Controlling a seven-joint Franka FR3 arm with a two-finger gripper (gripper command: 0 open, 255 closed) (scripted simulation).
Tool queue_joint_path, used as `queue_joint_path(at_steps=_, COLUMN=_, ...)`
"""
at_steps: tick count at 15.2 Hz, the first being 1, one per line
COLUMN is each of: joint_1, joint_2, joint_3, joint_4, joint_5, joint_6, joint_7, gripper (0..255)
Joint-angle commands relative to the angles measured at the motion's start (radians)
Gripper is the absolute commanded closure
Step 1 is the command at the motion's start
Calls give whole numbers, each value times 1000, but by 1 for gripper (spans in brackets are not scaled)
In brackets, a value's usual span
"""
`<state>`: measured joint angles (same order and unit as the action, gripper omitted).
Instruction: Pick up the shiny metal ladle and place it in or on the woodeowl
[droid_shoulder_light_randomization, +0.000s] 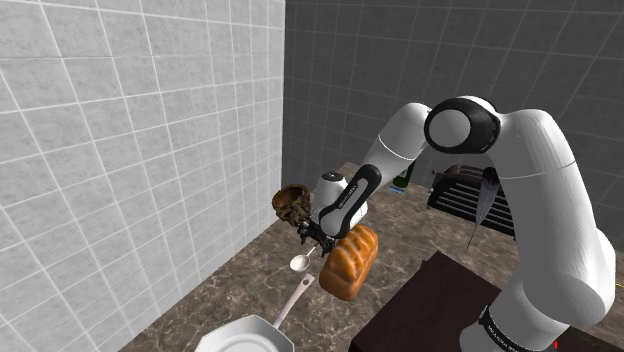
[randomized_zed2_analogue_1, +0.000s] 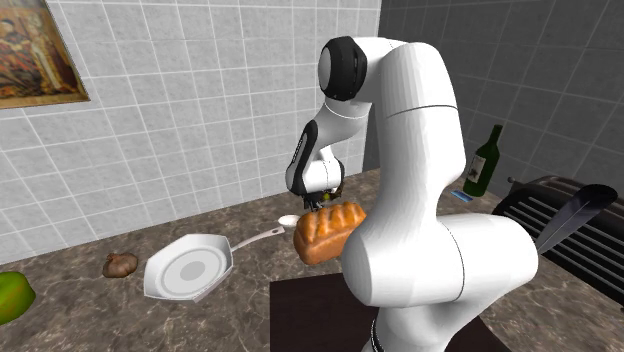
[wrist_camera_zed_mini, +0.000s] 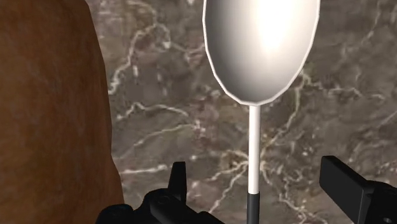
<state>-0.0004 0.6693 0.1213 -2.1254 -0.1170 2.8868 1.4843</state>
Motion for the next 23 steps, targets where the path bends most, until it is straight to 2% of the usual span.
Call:
queue_joint_path(at_steps=1, joint_1=0, joint_2=0, joint_3=0, joint_4=0, joint_5=0, joint_6=0, joint_7=0, gripper=0)
queue_joint_path(at_steps=2, joint_1=0, joint_2=0, joint_3=0, joint_4=0, joint_5=0, joint_6=0, joint_7=0, gripper=0)
queue_joint_path(at_steps=3, joint_1=0, joint_2=0, joint_3=0, joint_4=0, joint_5=0, joint_6=0, joint_7=0, gripper=255)
queue_joint_path(at_steps=12, joint_1=0, joint_2=0, joint_3=0, joint_4=0, joint_5=0, joint_6=0, joint_7=0, gripper=255)
queue_joint_path(at_steps=23, joint_1=-28, joint_2=-145, joint_3=34, joint_4=-48, joint_5=22, joint_6=-98, joint_7=-13, gripper=255)
